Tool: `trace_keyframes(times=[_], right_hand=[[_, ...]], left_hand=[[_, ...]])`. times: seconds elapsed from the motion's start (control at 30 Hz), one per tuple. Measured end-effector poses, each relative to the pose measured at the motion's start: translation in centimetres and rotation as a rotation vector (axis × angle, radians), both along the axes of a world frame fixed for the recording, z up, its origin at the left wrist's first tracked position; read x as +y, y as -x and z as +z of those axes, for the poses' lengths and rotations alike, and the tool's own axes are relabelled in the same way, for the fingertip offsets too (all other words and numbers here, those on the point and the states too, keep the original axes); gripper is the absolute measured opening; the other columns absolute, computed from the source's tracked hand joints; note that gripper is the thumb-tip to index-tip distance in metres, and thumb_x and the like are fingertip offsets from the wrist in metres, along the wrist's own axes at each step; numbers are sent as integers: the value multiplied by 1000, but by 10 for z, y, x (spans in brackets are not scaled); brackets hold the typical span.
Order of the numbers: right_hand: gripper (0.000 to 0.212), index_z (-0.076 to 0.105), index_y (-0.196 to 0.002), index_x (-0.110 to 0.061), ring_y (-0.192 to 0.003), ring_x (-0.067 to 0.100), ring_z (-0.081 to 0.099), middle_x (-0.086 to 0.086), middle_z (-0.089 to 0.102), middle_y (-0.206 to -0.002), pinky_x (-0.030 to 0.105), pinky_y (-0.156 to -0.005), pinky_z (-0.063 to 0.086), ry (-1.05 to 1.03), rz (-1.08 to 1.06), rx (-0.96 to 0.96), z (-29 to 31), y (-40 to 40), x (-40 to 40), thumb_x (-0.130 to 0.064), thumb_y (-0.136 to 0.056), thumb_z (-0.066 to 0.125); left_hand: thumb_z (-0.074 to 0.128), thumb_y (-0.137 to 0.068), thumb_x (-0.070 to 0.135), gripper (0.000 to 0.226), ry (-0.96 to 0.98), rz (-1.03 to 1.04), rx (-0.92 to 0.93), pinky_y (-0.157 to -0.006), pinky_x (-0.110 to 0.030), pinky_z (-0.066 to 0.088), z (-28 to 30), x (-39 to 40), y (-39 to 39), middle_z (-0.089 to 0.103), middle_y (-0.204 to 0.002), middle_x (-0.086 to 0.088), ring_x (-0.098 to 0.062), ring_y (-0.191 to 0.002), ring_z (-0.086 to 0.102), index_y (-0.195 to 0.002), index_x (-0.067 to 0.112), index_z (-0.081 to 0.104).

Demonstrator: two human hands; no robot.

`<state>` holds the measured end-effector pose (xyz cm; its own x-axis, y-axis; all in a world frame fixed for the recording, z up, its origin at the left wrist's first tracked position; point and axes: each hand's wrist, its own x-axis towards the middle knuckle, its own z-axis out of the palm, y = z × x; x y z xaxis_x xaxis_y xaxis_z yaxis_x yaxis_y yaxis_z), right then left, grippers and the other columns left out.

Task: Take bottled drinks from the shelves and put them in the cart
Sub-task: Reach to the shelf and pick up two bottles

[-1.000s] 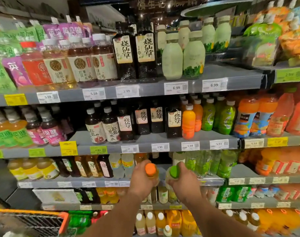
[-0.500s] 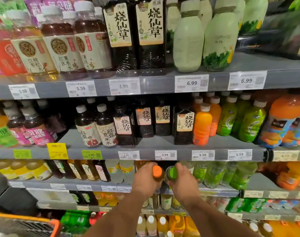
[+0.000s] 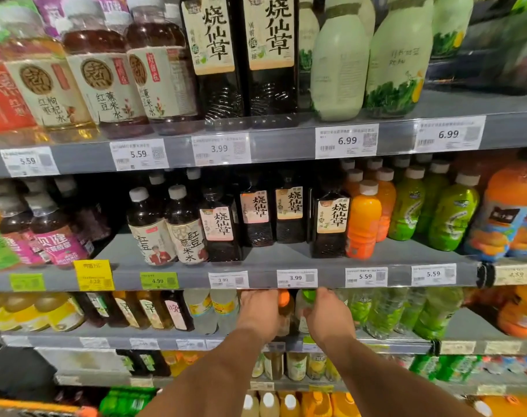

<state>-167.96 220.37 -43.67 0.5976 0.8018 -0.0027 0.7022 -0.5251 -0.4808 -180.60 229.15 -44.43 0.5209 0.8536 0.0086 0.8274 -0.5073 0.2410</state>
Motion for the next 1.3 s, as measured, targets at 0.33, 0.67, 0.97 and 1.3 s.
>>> trace_keyframes(times=[0.33,0.67,0.97,1.3], right_hand=[[18,65,-107,-17,-105,26,64,6,67,-112,30,-84,48,200,98,-86,-6,-11,23,-25,-94,56],[21,67,-112,-13,-109,23,64,7,67,-117,29,-88,49,314,211,-179,-2,-6,31,-19,-96,54],[57,33,-140,-13,-111,29,61,8,33,-140,36,-88,49,-6,51,94,0,14,-16,-13,-90,60],[37,51,-132,-18,-116,20,55,4,49,-133,31,-94,46,137,352,5,24,92,-30,-30,-97,50]], left_hand=[[68,-85,17,14,-17,-56,311,-90,-39,50,6,5,-13,67,-103,-7,-29,-100,63,-99,13,69],[53,-91,8,21,-142,-52,360,-86,-41,45,11,2,-11,68,-106,-7,-30,-103,62,-101,15,70],[59,-87,21,67,-130,-129,184,-109,-45,32,4,-31,20,36,-146,-10,-30,-128,36,-146,16,29],[44,-94,45,65,100,171,188,-117,-49,28,-2,-72,137,17,-162,-6,-31,-145,21,-152,24,24]])
